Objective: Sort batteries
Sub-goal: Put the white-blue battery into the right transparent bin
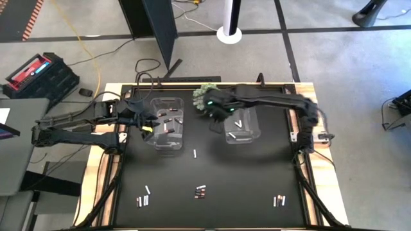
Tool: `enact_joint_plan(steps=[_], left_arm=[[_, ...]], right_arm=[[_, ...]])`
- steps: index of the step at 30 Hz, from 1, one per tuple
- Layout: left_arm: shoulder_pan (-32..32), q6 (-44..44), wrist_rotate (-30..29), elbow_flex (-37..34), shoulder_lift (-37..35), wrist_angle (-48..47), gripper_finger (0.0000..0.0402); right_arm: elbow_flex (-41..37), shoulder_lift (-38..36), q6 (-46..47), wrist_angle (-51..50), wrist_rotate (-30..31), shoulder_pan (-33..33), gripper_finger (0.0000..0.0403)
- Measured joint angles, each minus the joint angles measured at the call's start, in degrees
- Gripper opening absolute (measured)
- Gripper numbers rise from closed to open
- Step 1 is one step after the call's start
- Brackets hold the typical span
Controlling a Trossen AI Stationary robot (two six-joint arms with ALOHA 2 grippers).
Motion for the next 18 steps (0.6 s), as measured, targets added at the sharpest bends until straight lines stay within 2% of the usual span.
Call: enact_joint_plan(steps=[5, 9, 14, 18], left_arm=[[0.0, -0.9, 0.0, 0.0, 0.0, 0.0, 0.0133], [0.0, -0.9, 0.0, 0.0, 0.0, 0.1, 0.0133], [0.0, -1.4, 0.0, 0.0, 0.0, 0.1, 0.0133], [0.0, -2.2, 0.0, 0.0, 0.0, 0.1, 0.0133]], right_arm=[[-16.0, -11.4, 5.4, 8.1, 0.0, -4.1, 0.0026], [-26.1, -17.1, 13.7, 11.6, 0.0, -8.6, 0.0026], [-33.2, -18.0, 21.6, 11.8, 0.1, -13.4, 0.0026], [-33.9, -14.1, 23.2, 12.5, 0.1, -15.5, 0.0026]])
